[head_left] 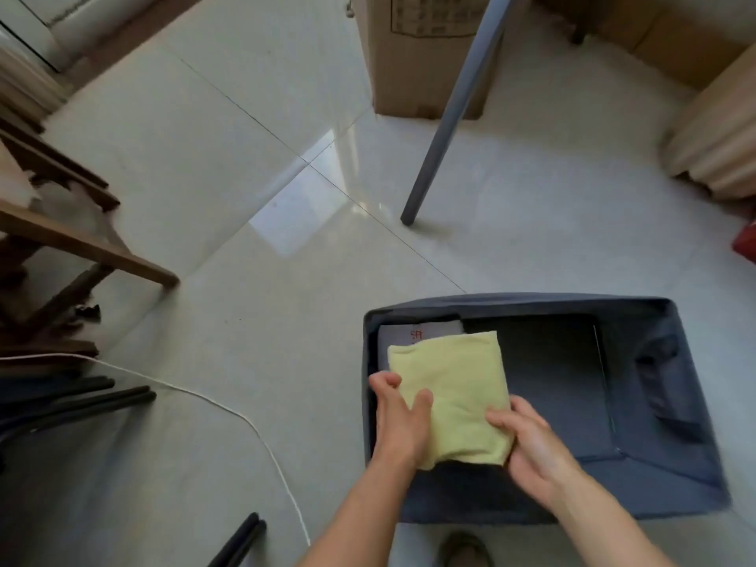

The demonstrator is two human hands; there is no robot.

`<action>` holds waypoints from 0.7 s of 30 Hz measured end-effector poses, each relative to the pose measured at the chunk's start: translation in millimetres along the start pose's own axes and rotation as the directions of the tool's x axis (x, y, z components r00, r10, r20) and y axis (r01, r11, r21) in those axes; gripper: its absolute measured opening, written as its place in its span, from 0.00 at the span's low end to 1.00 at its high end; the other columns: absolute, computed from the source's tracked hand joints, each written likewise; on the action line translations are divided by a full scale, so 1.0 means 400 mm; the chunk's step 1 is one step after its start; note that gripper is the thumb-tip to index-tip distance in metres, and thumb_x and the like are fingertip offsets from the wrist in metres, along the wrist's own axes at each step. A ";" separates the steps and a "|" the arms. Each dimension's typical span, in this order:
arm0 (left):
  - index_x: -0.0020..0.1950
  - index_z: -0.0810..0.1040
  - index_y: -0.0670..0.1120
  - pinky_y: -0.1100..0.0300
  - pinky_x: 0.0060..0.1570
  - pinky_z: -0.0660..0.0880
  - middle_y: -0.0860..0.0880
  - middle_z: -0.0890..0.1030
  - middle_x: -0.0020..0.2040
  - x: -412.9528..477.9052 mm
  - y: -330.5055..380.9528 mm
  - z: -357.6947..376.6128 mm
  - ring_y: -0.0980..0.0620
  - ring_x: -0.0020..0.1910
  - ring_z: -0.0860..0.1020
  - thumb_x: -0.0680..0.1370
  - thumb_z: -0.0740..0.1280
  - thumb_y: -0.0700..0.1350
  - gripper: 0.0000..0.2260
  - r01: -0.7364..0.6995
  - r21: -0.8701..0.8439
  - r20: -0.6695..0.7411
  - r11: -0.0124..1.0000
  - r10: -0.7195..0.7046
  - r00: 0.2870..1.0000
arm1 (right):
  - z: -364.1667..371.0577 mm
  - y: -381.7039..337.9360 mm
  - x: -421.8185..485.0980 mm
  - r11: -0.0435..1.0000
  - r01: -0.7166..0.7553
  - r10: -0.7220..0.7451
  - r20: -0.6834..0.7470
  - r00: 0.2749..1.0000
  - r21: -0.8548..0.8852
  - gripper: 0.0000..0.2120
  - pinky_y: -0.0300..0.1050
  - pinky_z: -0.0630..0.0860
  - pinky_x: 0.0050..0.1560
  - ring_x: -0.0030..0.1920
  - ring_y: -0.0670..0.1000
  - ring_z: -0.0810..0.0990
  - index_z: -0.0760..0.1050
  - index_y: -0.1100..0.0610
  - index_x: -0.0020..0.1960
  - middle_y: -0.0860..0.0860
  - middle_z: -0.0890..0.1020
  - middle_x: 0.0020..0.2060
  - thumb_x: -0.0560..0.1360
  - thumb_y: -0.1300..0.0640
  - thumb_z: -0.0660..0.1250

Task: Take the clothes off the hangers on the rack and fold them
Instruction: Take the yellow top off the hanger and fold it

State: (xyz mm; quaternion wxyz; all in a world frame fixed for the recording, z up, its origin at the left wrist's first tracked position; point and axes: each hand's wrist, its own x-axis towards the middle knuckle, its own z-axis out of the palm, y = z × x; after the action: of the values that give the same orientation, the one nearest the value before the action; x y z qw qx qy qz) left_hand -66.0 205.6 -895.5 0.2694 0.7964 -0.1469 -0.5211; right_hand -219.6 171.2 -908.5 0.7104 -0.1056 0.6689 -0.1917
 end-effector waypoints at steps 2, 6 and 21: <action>0.52 0.65 0.50 0.63 0.49 0.62 0.50 0.71 0.55 0.053 -0.013 0.025 0.50 0.52 0.72 0.79 0.62 0.40 0.08 -0.061 0.025 -0.057 0.998 0.062 0.996 | 0.012 -0.004 0.072 1.000 0.016 -0.016 0.020 1.000 -0.002 0.12 0.51 0.80 0.41 0.45 0.57 0.82 0.74 0.61 0.51 0.59 0.83 0.45 0.73 0.74 0.62; 0.54 0.71 0.52 0.63 0.56 0.65 0.50 0.71 0.58 0.140 -0.065 0.058 0.51 0.57 0.72 0.78 0.65 0.41 0.08 -0.059 -0.084 -0.118 0.995 0.049 0.992 | 0.040 0.018 0.193 0.997 0.026 -0.024 0.036 0.999 -0.072 0.12 0.49 0.79 0.42 0.46 0.56 0.83 0.75 0.60 0.56 0.58 0.83 0.48 0.75 0.71 0.64; 0.80 0.49 0.54 0.54 0.77 0.50 0.47 0.37 0.80 0.183 -0.015 0.043 0.45 0.79 0.45 0.79 0.63 0.40 0.34 0.021 0.445 0.215 0.895 -0.129 0.968 | 0.098 0.002 0.192 0.550 -0.063 -0.244 -0.233 0.941 -0.833 0.27 0.52 0.73 0.58 0.62 0.60 0.73 0.68 0.59 0.64 0.57 0.72 0.62 0.72 0.47 0.71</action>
State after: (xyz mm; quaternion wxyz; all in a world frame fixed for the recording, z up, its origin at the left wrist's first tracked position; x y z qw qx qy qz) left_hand -51.7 167.8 -959.4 0.0428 0.7730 -0.2610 -0.5767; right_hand -178.1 136.1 -975.5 0.4456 -0.4301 0.7794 0.0952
